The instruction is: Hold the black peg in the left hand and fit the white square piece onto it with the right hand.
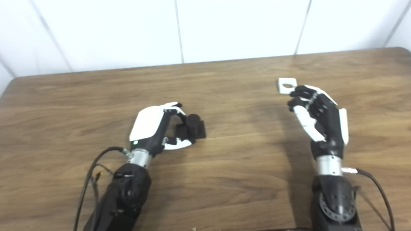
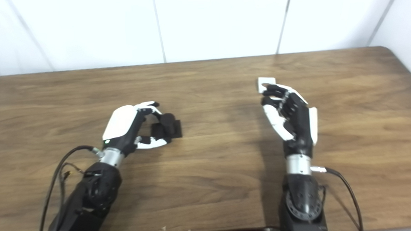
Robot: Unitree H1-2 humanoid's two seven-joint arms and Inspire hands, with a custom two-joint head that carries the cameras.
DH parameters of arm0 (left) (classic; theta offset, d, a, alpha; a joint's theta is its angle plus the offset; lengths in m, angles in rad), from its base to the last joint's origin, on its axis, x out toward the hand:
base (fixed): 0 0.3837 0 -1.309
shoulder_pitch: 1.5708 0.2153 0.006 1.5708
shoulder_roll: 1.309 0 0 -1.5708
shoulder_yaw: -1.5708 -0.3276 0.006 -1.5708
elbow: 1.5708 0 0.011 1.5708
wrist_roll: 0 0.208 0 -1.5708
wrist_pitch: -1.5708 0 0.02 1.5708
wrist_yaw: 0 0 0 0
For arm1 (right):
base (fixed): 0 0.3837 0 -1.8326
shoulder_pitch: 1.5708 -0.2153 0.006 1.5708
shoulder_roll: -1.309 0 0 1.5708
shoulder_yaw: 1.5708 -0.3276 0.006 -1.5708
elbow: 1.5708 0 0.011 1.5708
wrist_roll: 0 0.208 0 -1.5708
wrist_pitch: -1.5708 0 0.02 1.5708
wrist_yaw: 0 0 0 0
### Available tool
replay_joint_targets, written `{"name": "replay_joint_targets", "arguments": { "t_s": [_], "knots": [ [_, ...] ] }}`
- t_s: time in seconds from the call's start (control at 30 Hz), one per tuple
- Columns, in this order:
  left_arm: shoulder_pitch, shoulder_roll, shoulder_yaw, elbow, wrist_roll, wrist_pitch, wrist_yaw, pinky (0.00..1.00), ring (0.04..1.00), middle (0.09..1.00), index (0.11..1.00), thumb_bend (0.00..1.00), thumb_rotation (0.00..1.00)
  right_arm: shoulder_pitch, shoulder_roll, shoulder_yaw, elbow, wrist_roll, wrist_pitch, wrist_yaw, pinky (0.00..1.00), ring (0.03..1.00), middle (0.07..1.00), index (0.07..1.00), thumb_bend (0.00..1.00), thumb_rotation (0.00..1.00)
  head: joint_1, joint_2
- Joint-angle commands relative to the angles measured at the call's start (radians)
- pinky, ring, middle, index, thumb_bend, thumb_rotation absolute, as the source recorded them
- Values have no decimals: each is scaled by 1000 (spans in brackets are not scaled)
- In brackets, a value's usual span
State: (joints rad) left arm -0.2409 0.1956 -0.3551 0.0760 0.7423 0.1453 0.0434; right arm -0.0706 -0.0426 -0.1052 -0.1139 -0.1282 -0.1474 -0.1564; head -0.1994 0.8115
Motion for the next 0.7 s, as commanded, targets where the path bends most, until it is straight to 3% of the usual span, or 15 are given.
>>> {"name": "replay_joint_targets", "arguments": {
  "t_s": [0.0,0.23,0.43,0.5,0.67],
  "knots": [
    [35,28,-5,64,-23,34,-83,633,832,837,491,521,77,-61,-44,-13,-46,-49,5,-3,480,571,629,632,451,392,-1,0],
    [33,19,-12,59,-41,32,-79,641,826,836,491,520,78,-115,-171,-12,-38,-106,49,43,466,587,651,652,510,395,-10,-5],
    [33,12,-14,62,-41,32,-73,644,831,838,491,520,77,-178,-323,28,-8,-186,102,144,491,608,691,681,486,245,-6,-15],
    [34,10,-15,61,-40,34,-73,647,833,839,491,520,75,-207,-375,49,2,-239,133,176,590,713,742,700,554,321,-7,-16],
    [38,7,-17,61,-38,30,-67,640,829,837,491,520,75,-298,-462,80,66,-263,169,251,722,820,796,717,629,264,-4,-20]
  ]
}}
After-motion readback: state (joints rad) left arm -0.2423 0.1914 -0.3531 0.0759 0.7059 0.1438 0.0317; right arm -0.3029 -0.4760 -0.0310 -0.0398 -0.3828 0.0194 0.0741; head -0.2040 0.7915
